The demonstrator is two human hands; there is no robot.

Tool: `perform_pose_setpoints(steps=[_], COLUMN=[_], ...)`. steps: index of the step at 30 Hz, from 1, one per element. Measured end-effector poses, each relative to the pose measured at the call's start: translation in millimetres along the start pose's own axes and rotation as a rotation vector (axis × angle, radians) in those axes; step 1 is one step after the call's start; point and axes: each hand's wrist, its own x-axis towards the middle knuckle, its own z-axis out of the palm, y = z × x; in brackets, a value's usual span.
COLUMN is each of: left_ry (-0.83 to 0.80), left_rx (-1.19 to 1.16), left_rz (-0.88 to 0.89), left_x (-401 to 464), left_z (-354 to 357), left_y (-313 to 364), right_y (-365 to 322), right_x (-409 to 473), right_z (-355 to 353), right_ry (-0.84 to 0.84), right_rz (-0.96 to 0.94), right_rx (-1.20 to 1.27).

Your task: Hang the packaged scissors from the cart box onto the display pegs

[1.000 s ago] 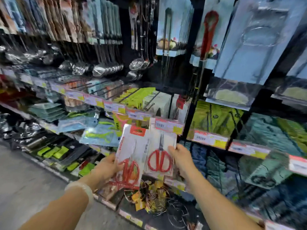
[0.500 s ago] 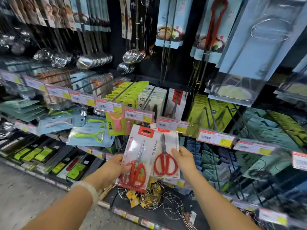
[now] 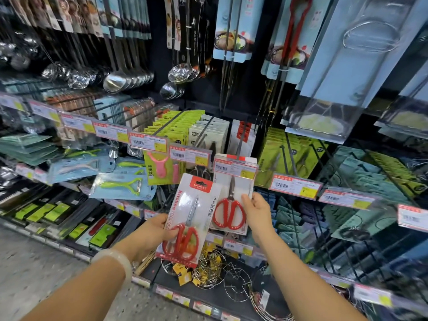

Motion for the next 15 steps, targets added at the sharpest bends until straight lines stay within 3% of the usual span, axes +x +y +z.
perform_pose_setpoints(steps=[7, 15], left_ry=[0.015, 0.014], left_rx=[0.0, 0.004], left_rz=[-0.01, -0.005], left_x=[-3, 0], left_z=[7, 11], left_y=[2, -4], right_y=[9, 13], right_x=[6, 17], right_z=[7, 5], right_ry=[0.017, 0.028], right_rz=[0.134, 0.311], right_rx=[0.068, -0.317])
